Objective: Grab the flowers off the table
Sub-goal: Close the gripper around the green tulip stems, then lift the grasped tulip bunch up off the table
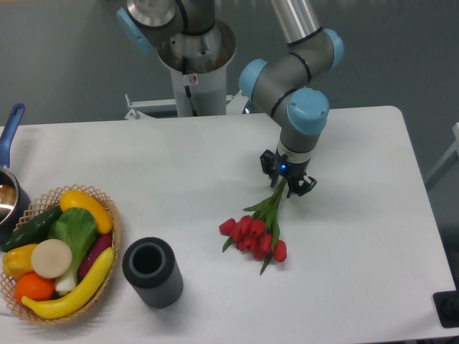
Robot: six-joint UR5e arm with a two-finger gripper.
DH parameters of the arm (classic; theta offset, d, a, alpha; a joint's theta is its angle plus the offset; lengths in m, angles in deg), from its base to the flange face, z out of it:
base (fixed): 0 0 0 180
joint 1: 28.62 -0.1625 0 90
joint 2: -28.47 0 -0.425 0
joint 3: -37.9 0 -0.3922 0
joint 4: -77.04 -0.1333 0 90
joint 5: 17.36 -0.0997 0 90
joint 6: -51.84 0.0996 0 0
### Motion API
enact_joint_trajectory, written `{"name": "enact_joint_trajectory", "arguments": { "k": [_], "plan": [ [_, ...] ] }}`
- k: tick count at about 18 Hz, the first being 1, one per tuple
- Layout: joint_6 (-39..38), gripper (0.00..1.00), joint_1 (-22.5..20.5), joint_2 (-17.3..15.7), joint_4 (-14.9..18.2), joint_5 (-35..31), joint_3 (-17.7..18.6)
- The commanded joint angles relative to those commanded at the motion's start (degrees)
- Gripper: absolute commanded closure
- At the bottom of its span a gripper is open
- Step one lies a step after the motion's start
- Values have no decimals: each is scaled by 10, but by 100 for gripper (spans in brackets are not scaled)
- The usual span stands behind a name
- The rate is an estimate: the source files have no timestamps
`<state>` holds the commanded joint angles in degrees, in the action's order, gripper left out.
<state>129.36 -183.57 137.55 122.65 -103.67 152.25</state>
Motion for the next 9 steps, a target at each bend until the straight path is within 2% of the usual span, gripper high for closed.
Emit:
{"name": "enact_joint_trajectory", "arguments": {
  "k": [6,9],
  "plan": [
    [-25,100,-3,-39,2,-2,-3],
    [-25,100,-4,-56,10,-18,-18]
  ]
}}
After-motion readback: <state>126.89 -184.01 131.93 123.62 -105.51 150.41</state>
